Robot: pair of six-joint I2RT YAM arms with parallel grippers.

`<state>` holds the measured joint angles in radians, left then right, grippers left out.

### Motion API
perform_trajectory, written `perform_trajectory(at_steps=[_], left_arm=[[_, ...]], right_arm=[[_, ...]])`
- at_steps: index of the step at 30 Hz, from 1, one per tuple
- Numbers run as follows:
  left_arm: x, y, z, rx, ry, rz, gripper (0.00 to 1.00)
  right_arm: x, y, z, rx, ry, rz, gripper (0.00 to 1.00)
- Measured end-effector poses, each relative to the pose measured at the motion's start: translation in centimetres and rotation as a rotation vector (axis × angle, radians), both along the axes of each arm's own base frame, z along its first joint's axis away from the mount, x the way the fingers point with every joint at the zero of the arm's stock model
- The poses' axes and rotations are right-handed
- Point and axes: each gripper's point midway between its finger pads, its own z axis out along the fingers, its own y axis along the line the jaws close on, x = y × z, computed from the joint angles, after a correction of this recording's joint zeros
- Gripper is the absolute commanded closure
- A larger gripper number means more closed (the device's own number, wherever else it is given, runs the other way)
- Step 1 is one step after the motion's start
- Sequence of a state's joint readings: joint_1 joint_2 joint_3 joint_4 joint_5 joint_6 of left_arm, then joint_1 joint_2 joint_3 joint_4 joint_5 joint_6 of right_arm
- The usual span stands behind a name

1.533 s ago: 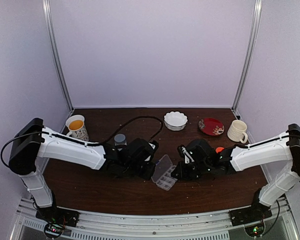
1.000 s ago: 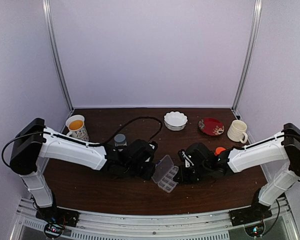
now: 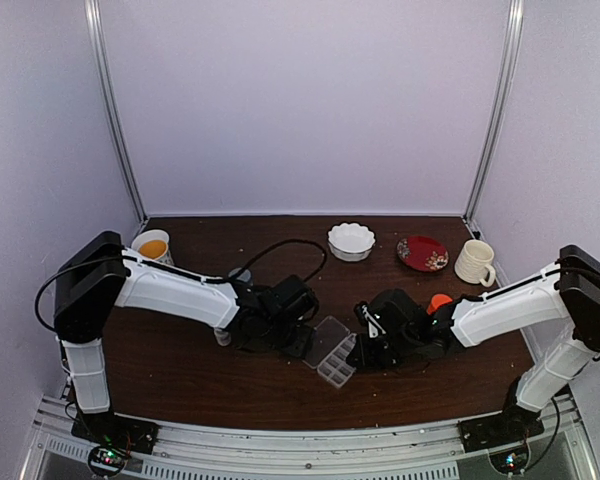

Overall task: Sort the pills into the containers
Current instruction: Place the pill container at the center of the board, then adjust the pill container at the center of the board.

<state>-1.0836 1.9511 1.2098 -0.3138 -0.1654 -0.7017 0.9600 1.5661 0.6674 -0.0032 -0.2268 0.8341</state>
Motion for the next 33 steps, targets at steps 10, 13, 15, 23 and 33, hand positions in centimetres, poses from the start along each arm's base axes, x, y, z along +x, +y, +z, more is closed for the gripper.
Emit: perform_trajectory(at_steps=[10, 13, 15, 23, 33], left_arm=[[1.7, -1.4, 3.3, -0.006, -0.071, -0.027, 0.45], [2.3, -1.6, 3.9, -0.015, -0.083, -0.028, 0.45], [2.9, -1.6, 4.2, -0.018, -0.091, -0.026, 0.45], [4.6, -2.7, 3.8, -0.003, -0.108, -0.043, 0.44], [4.1, -3.1, 1.1, 0.040, -0.062, -0.092, 0.43]], right_arm=[[0.0, 0.0, 0.0, -0.004, -0.006, -0.001, 1.00], [0.0, 0.0, 0.0, -0.005, -0.008, -0.001, 1.00], [0.0, 0.0, 0.0, -0.006, -0.009, -0.002, 1.00], [0.1, 0.0, 0.0, -0.006, -0.011, -0.003, 1.00], [0.1, -0.1, 0.0, -0.011, -0.014, -0.005, 1.00]])
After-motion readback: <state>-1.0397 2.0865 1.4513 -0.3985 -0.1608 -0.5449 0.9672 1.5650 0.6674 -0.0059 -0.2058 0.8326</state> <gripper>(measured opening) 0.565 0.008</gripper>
